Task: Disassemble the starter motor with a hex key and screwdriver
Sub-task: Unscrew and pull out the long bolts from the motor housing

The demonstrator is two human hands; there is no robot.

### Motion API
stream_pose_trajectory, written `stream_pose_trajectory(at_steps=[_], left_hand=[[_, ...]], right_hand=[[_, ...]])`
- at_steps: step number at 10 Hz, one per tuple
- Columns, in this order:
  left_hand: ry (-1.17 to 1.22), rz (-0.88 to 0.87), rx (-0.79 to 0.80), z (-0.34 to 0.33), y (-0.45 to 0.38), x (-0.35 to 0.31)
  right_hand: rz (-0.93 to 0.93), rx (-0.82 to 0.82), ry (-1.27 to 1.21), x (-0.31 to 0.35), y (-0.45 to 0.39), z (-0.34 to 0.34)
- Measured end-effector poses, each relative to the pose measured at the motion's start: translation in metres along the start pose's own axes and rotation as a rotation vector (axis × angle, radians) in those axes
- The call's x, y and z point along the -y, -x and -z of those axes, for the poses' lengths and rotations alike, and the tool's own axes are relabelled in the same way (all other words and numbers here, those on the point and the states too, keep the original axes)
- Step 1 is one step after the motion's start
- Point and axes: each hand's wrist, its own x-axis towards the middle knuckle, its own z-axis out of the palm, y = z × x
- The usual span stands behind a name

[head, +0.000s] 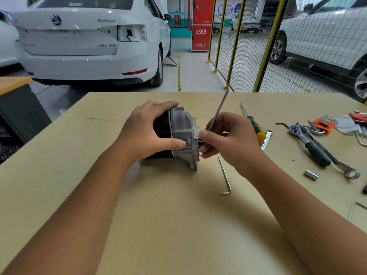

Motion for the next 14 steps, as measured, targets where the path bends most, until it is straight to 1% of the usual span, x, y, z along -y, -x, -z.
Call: stream_pose_trajectory(at_steps=[3,4,5,7,8,9,11,12,13,14], left_hand=[[0.002,0.004,0.013,0.001,0.001,-0.002],[-0.004,0.004,0.015,0.002,0.001,-0.001],[-0.005,0.003,0.015,0.002,0.002,-0.002],[-0.008,0.013,0.017,0.003,0.002,-0.003],[-0.002,0.009,0.015,0.003,0.002,-0.005],[0.000,0.012,0.013,0.003,0.002,-0.006],[0.008,0.020,0.017,0.003,0.003,-0.007],[0.005,0.018,0.012,0.003,0.003,-0.007],[0.007,0.014,0.012,0.003,0.003,-0.007],[0.008,0.013,0.011,0.003,0.003,-0.006]], right_hand=[[0.021,-0.023,0.086,0.001,0.000,0.005],[0.017,0.005,0.085,-0.001,0.001,0.003],[0.053,0.032,0.093,-0.002,0.002,0.001],[0.173,0.095,0.215,-0.005,0.000,0.003],[0.209,0.094,0.220,-0.007,0.000,0.002],[0.269,0.101,0.280,-0.006,-0.001,0.004],[0.504,0.178,0.513,0.003,-0.002,0.008],[0.582,0.246,0.587,0.007,-0.001,0.010],[0.570,0.281,0.594,0.007,0.000,0.012],[0.374,0.232,0.404,0.001,0.001,0.009]])
